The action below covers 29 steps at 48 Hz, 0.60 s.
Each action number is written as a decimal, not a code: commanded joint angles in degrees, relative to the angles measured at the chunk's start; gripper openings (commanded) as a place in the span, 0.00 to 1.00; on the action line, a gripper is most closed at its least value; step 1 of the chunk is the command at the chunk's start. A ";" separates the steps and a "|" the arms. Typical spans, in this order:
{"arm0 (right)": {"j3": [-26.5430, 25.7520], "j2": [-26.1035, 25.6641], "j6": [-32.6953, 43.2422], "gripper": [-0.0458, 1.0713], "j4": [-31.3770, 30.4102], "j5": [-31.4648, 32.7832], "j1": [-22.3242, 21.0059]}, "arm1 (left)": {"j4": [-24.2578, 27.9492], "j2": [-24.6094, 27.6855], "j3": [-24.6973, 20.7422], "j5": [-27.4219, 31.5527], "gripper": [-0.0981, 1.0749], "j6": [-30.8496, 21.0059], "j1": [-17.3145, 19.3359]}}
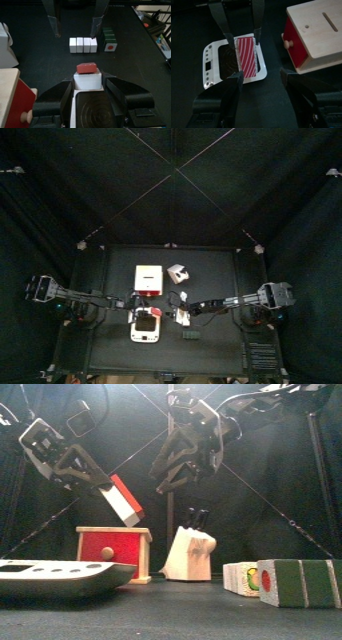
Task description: Separate salmon from rice
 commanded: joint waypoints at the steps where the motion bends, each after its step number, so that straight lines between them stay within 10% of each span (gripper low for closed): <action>1: -1.85 0.53 -0.09 0.85 -2.20 -0.26 0.97 | 0.18 -1.32 -0.35 -0.62 0.57 0.09 -0.18; 11: -5.36 4.13 0.18 0.85 -8.96 0.35 3.87 | 2.11 -5.01 2.90 -0.62 0.57 0.09 -1.58; 29: -8.88 6.94 0.62 0.85 -1.05 2.81 3.78 | 3.16 -11.51 7.65 -1.23 0.57 0.09 -3.34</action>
